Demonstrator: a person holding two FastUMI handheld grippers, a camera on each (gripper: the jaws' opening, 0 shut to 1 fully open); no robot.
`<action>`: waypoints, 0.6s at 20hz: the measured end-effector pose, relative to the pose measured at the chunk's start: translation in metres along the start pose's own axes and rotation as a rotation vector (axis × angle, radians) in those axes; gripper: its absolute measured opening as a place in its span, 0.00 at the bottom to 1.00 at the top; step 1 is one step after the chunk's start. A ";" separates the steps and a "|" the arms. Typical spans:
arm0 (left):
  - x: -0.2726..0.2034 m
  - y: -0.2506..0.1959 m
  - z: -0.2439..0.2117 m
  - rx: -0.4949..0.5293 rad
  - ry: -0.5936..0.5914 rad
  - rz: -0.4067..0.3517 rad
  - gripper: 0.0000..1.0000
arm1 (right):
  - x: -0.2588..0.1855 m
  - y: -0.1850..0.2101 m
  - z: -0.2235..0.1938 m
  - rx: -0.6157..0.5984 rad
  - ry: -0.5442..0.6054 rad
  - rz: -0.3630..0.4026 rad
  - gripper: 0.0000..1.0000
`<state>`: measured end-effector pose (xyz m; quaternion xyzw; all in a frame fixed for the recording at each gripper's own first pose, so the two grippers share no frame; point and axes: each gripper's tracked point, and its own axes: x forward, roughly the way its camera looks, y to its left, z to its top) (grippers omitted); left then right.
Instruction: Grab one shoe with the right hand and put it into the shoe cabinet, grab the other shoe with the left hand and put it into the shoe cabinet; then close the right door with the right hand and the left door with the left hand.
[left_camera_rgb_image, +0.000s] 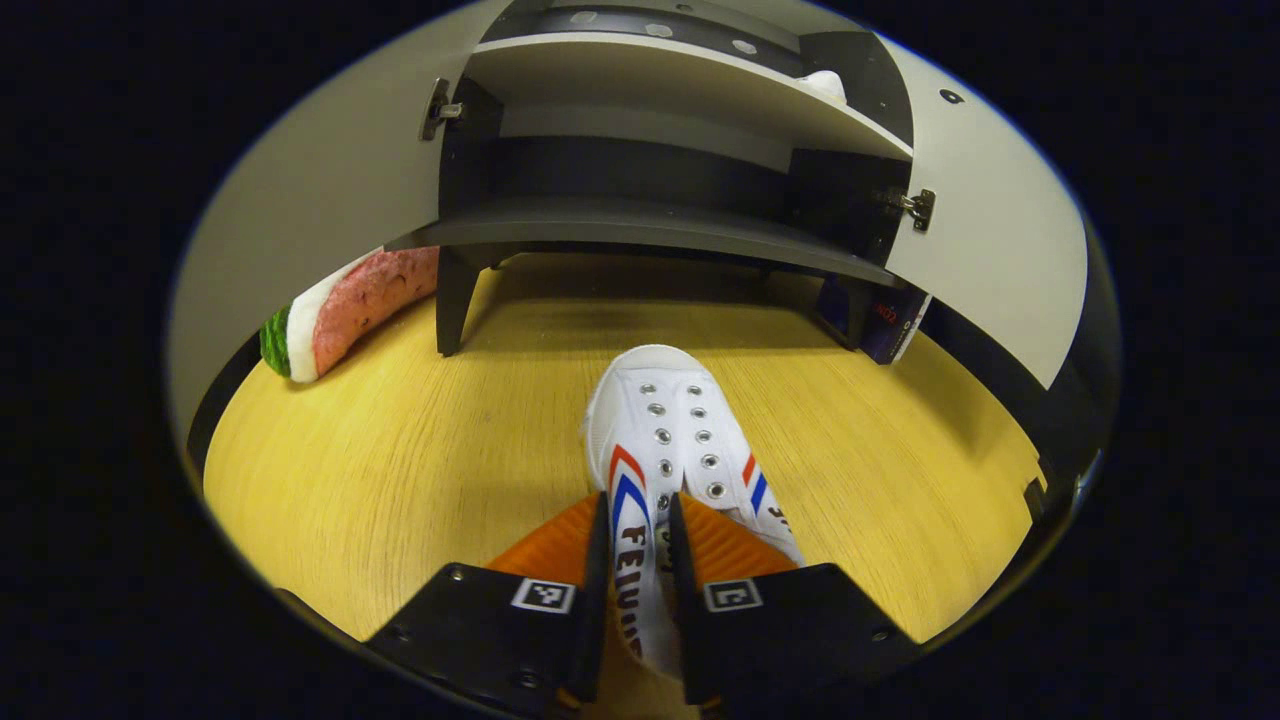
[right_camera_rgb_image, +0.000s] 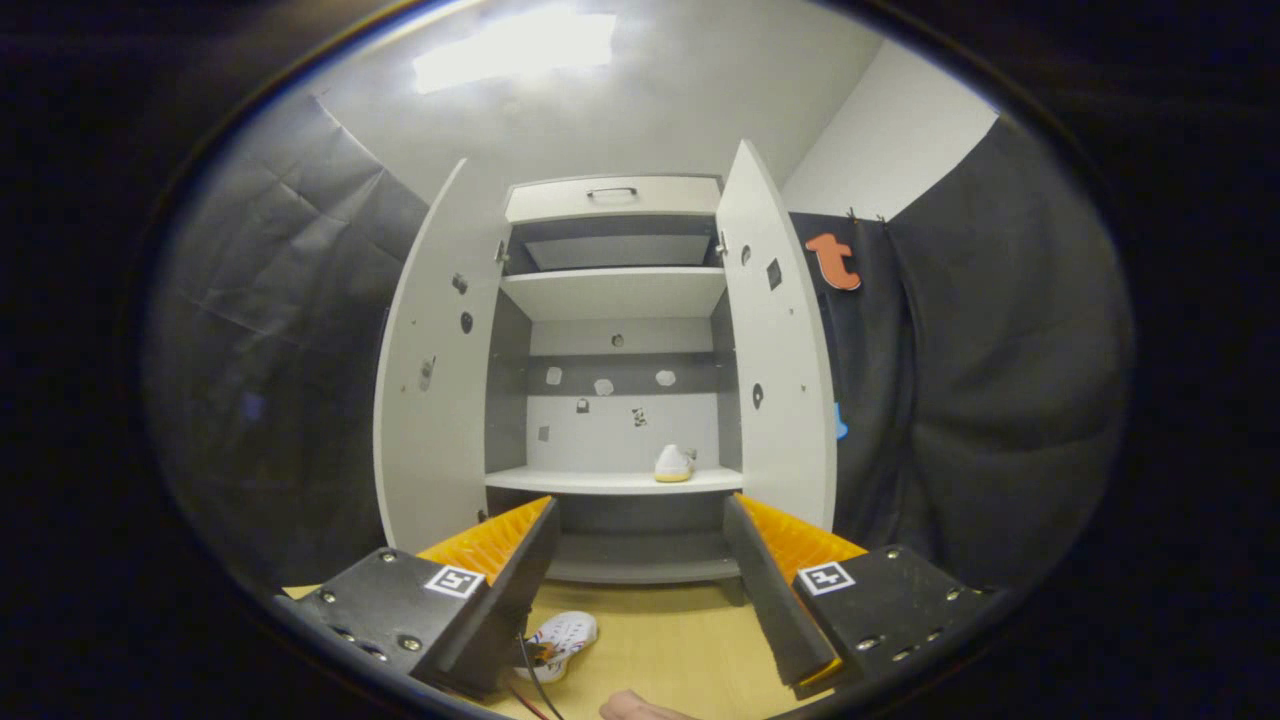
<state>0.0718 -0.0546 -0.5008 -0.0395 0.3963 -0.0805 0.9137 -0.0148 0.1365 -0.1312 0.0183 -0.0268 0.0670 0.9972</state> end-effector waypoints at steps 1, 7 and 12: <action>-0.001 -0.003 0.002 0.012 -0.008 -0.003 0.21 | -0.001 0.000 -0.003 -0.003 0.005 0.004 0.98; -0.021 -0.009 0.007 0.072 -0.024 0.008 0.01 | -0.005 -0.018 -0.017 -0.005 0.033 -0.015 0.98; -0.054 -0.019 0.037 0.114 -0.104 0.015 0.01 | -0.009 -0.038 -0.023 0.021 0.017 -0.028 0.98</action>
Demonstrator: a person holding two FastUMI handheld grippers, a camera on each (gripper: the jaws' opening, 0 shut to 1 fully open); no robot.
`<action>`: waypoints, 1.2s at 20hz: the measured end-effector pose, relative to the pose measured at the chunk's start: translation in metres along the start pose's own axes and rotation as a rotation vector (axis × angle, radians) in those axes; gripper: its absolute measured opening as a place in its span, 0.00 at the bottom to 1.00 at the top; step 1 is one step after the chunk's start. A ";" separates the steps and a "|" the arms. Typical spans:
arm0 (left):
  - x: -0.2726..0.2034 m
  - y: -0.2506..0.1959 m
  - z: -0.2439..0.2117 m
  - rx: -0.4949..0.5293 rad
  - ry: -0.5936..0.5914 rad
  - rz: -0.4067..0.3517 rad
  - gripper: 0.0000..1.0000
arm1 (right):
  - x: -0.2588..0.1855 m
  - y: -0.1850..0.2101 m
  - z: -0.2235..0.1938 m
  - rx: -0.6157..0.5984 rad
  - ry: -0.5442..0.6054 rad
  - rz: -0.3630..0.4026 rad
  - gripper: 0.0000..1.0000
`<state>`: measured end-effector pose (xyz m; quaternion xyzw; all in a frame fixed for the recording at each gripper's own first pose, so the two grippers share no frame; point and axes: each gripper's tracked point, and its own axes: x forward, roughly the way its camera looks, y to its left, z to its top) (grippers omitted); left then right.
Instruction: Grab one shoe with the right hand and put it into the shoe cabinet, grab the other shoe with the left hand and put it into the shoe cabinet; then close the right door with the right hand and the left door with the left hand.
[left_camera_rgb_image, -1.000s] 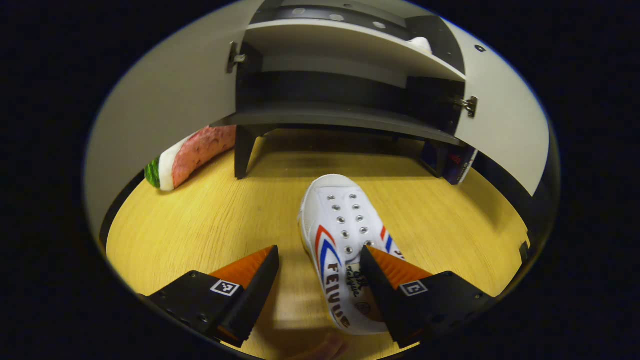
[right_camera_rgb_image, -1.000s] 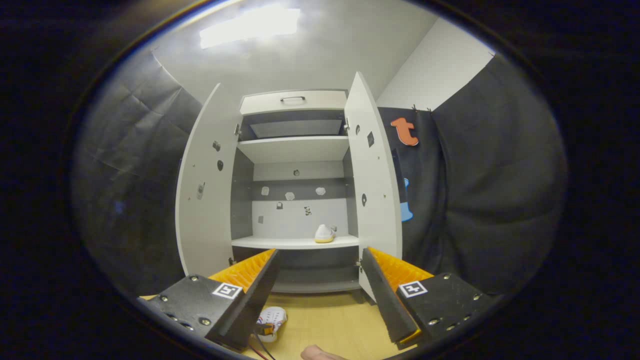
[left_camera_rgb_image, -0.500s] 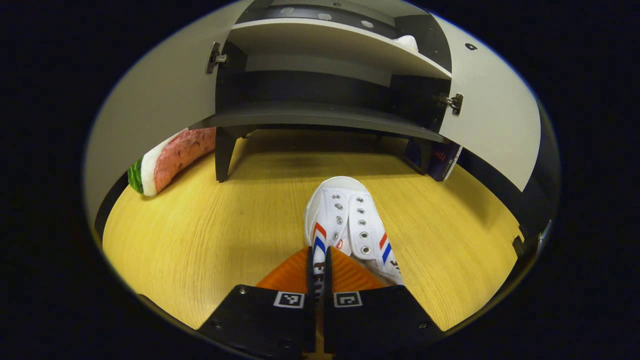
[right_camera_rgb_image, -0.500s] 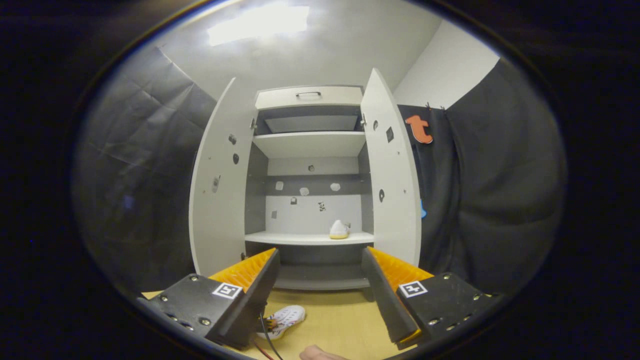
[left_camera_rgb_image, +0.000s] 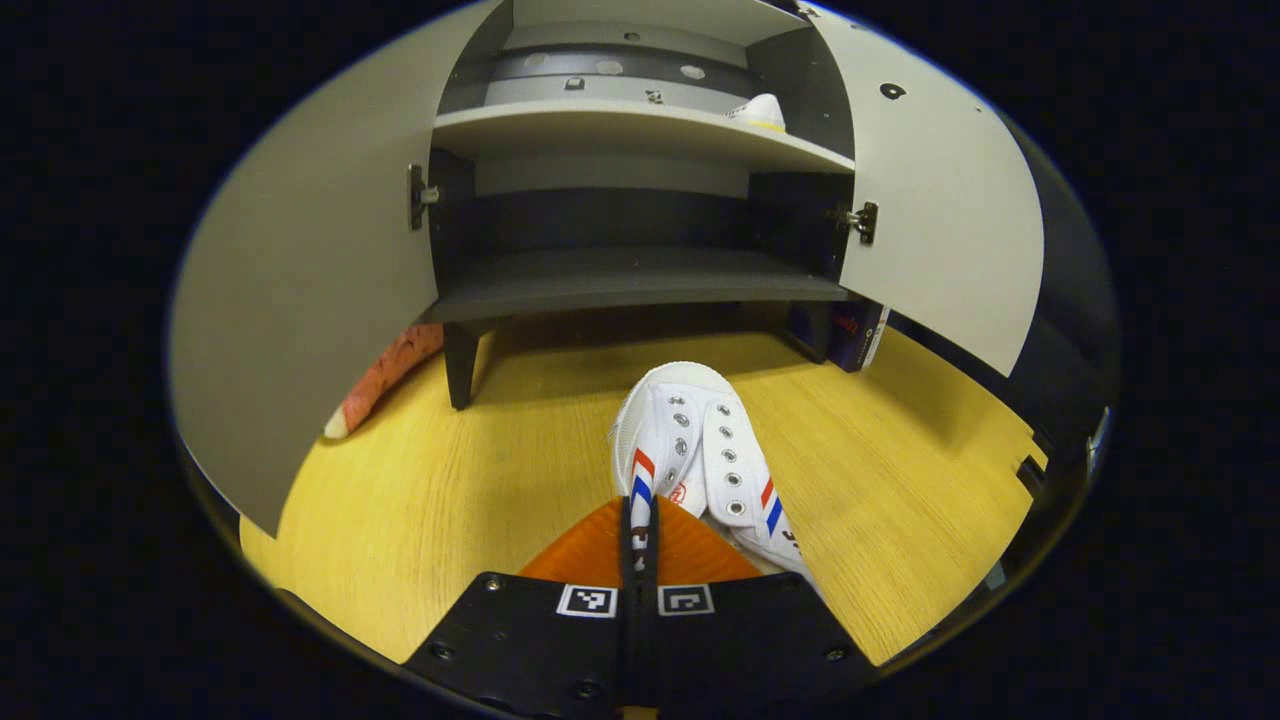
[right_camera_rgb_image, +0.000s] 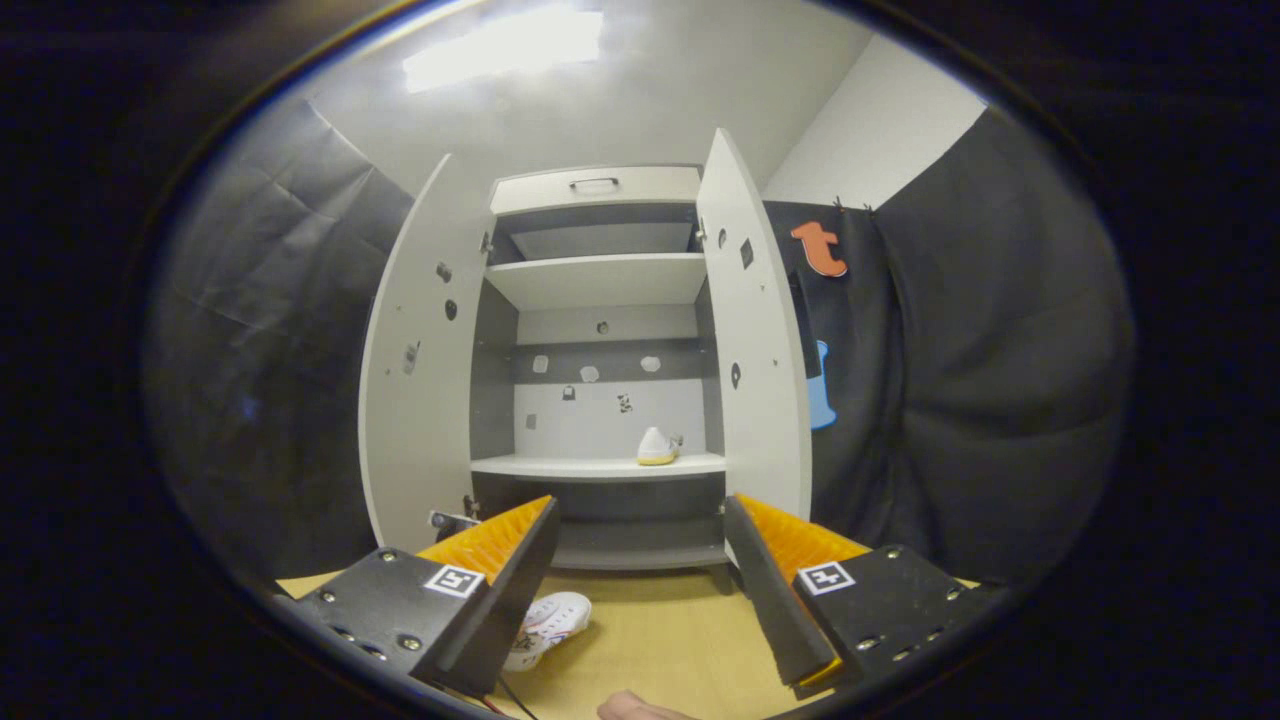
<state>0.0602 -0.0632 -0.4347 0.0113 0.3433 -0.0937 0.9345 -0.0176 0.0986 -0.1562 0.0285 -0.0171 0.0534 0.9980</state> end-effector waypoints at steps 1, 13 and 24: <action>-0.007 -0.001 0.010 -0.002 -0.020 0.000 0.01 | 0.000 -0.005 -0.004 0.003 0.006 -0.005 0.98; -0.115 0.014 0.222 -0.021 -0.355 0.058 0.00 | -0.009 -0.021 -0.006 0.000 0.010 0.002 0.98; -0.087 0.035 0.398 -0.059 -0.499 0.151 0.00 | -0.034 -0.023 0.024 0.026 -0.055 0.034 0.98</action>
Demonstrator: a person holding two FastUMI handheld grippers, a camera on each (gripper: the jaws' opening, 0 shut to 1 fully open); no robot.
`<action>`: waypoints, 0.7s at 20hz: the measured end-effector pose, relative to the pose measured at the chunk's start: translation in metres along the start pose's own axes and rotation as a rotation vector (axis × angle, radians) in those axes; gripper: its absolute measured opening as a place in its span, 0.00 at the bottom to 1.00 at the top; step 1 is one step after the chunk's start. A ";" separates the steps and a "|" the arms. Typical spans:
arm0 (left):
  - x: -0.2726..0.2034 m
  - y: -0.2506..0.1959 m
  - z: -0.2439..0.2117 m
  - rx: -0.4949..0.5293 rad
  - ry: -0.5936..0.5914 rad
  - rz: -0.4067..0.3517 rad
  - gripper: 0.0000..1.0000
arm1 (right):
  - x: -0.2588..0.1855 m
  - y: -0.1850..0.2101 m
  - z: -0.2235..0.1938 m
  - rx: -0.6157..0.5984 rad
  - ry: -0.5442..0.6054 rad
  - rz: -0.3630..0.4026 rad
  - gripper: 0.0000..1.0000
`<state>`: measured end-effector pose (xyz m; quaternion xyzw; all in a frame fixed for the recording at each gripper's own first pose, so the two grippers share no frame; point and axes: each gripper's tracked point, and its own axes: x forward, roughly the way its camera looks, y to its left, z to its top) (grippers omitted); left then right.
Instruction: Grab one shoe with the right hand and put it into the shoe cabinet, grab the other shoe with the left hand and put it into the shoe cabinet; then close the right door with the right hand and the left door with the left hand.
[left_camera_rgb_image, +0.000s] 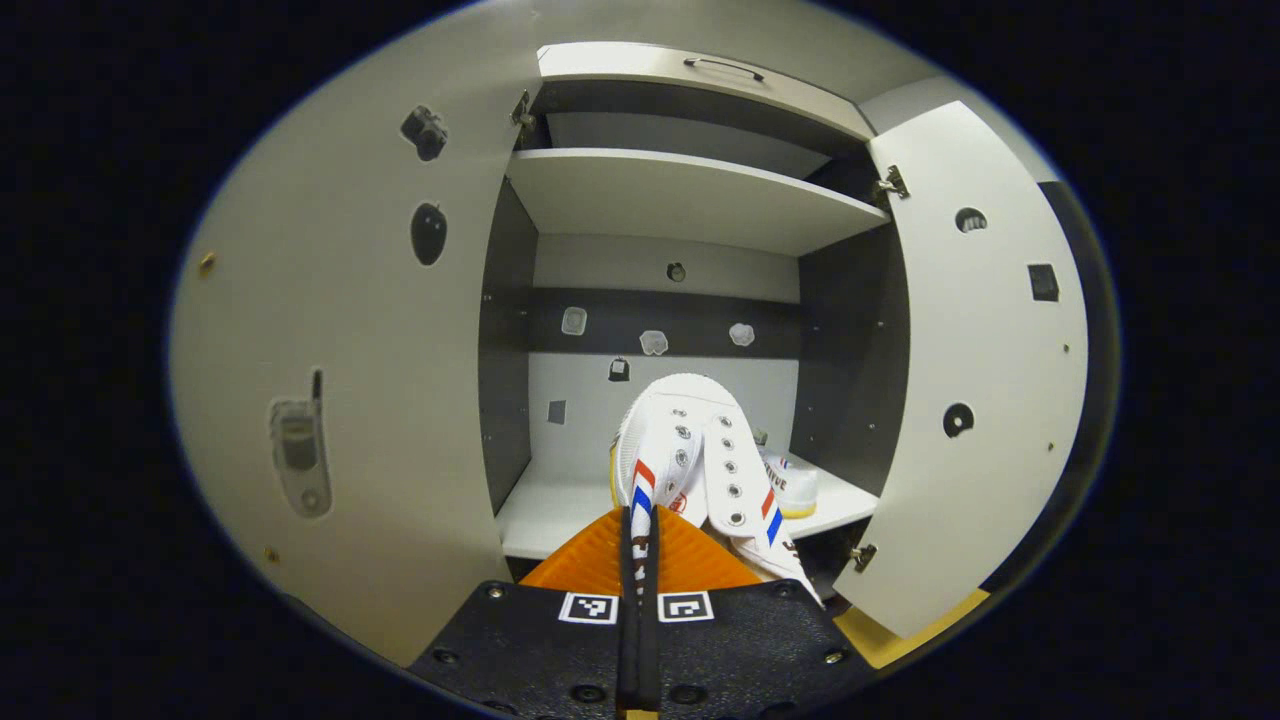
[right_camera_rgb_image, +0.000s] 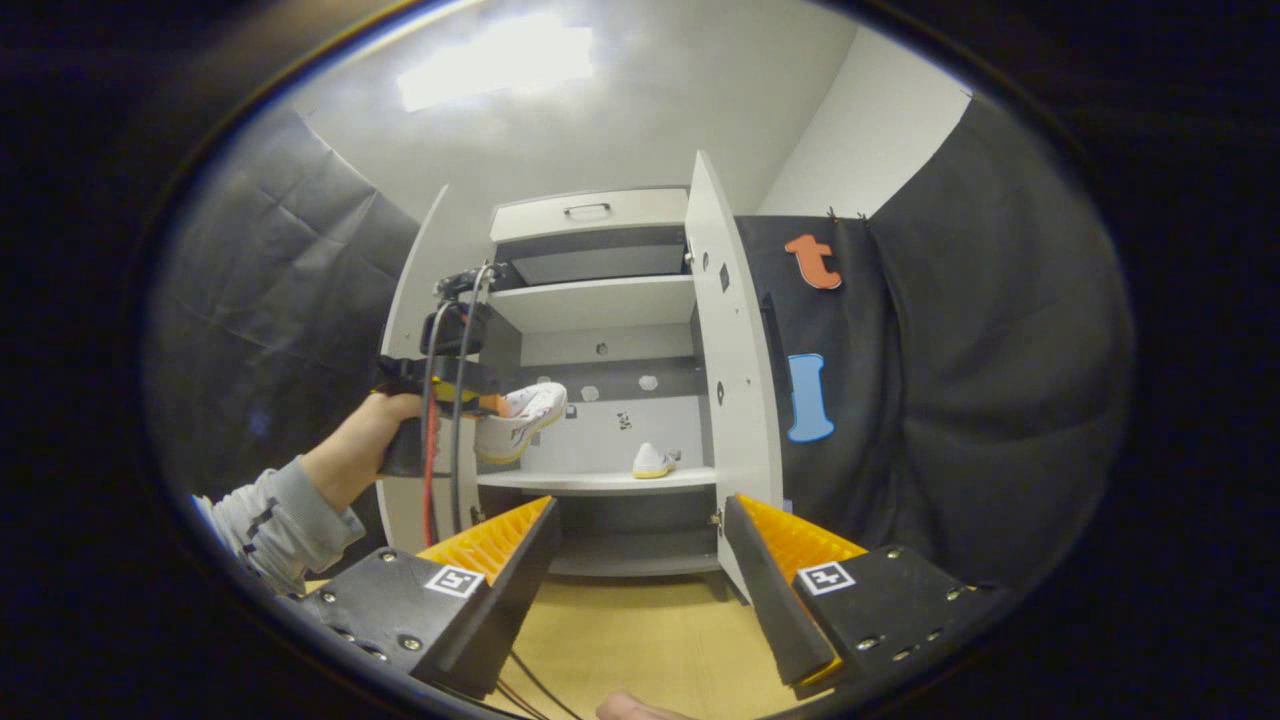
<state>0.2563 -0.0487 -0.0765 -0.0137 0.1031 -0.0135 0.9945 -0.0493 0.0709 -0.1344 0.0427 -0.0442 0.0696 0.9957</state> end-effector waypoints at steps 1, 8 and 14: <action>0.018 0.004 0.010 -0.002 -0.025 0.020 0.00 | -0.001 -0.001 0.001 0.001 -0.003 0.002 0.98; 0.117 0.016 0.011 -0.034 0.007 0.085 0.00 | 0.000 -0.018 0.004 0.026 -0.006 -0.027 0.98; 0.171 0.039 -0.045 -0.056 0.121 0.142 0.01 | 0.007 -0.030 -0.004 0.058 0.011 -0.051 0.98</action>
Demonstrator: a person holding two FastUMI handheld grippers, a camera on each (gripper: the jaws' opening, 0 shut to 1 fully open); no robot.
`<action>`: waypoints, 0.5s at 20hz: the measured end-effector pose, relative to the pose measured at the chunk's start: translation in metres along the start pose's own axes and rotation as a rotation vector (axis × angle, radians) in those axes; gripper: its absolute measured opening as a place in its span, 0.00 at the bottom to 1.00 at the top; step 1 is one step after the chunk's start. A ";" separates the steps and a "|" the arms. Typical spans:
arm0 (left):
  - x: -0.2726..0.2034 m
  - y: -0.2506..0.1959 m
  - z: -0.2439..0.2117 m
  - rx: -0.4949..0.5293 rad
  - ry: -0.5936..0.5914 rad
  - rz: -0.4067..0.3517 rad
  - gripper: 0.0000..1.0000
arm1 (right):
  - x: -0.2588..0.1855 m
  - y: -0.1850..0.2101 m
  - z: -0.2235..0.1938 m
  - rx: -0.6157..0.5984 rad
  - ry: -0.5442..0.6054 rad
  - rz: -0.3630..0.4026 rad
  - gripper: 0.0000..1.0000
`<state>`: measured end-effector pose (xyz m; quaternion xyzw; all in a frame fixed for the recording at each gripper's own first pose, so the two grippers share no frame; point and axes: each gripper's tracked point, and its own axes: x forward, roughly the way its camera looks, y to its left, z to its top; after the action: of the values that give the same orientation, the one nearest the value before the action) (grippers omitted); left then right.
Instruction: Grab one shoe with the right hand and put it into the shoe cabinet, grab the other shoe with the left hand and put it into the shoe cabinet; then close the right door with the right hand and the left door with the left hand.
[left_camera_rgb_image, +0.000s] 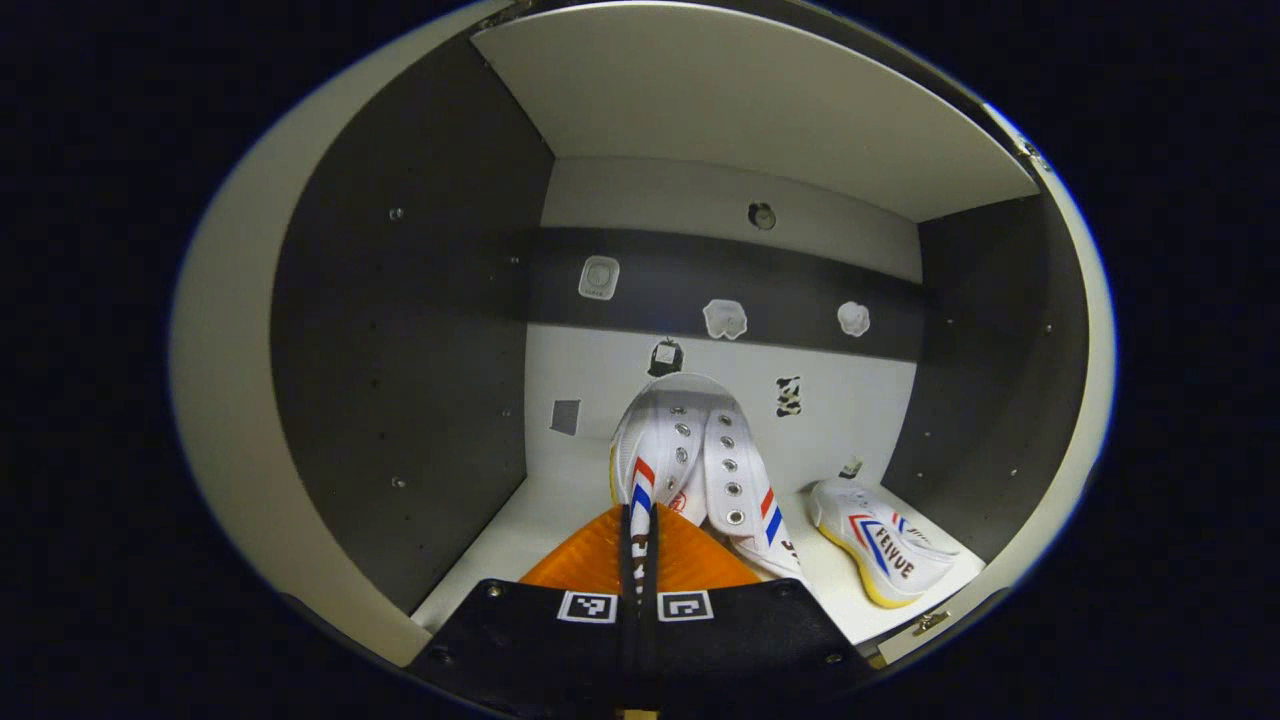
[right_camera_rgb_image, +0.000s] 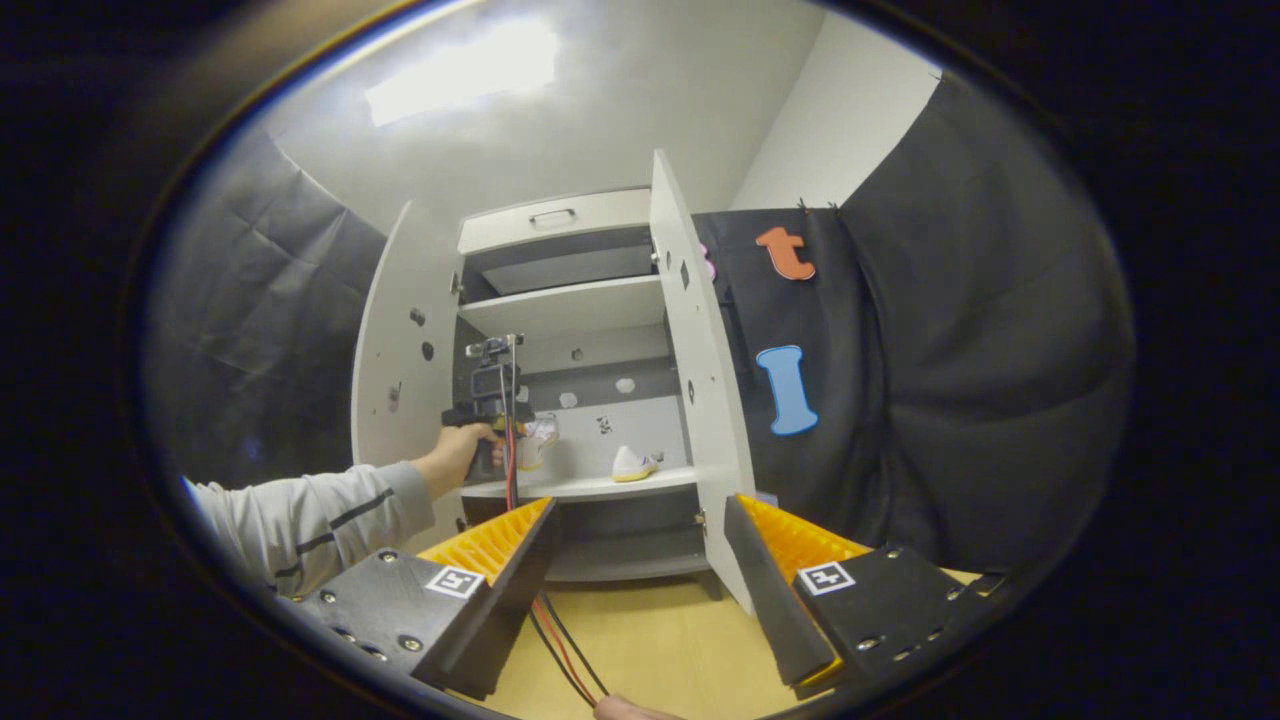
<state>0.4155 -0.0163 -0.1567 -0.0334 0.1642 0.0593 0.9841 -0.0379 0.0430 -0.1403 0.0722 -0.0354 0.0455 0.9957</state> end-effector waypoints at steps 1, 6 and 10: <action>0.007 0.002 -0.008 -0.005 0.018 0.006 0.00 | 0.003 0.000 -0.003 -0.014 0.007 -0.001 0.98; 0.022 0.012 -0.039 -0.037 0.097 0.006 0.02 | 0.008 0.011 -0.011 -0.041 0.029 0.024 0.98; -0.001 0.024 0.002 -0.002 -0.016 0.068 0.53 | 0.008 0.010 -0.011 -0.061 0.028 0.021 0.98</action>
<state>0.4123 0.0076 -0.1558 -0.0282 0.1571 0.0931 0.9828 -0.0302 0.0549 -0.1494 0.0408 -0.0238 0.0558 0.9973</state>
